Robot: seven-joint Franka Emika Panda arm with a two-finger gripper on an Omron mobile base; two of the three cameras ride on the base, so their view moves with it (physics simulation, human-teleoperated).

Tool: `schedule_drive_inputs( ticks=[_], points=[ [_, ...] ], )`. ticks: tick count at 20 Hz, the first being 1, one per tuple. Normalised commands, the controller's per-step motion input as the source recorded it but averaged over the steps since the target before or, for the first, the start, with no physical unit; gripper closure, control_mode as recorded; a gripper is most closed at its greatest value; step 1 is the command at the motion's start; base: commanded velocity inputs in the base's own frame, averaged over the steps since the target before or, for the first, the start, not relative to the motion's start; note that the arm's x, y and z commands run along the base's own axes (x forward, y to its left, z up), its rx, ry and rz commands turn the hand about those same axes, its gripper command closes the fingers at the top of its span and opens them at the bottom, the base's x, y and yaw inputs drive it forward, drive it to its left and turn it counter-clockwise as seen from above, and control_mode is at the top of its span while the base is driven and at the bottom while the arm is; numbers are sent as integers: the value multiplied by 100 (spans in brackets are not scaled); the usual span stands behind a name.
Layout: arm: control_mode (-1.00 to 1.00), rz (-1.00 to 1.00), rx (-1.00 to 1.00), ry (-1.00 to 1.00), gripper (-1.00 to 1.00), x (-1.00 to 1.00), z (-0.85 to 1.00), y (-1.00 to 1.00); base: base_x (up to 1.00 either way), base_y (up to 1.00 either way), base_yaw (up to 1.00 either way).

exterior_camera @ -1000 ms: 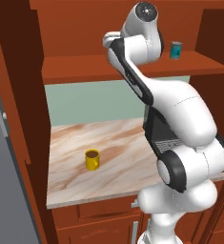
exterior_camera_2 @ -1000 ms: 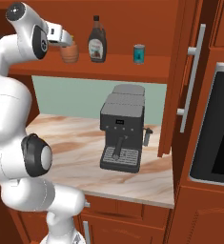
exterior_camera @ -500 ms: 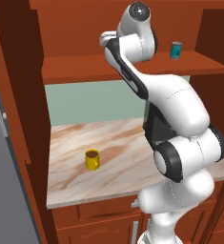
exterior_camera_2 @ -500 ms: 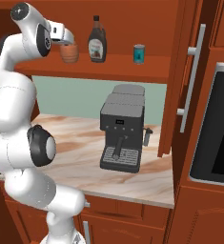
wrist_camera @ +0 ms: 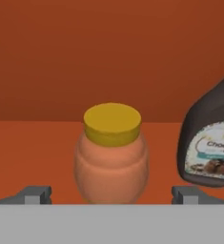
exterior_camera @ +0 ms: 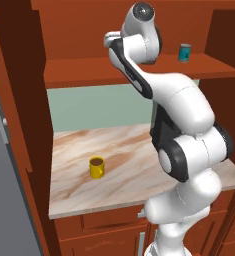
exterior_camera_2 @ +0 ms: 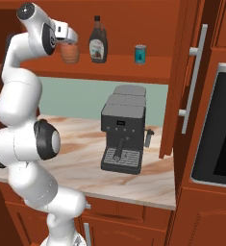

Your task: Pick the syrup bottle and honey bottle from the cabinet and place them next to the mug.

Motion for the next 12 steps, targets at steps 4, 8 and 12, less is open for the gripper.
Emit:
schedule_drive_inputs(
  ticks=[4,8,12],
  points=[
    [-100,-3,0,1,-100,28,-1,-4,0,0,0],
    [-100,-3,0,0,-100,31,0,-3,0,0,0],
    [-100,0,0,0,-100,34,0,0,0,0,0]
  ],
)
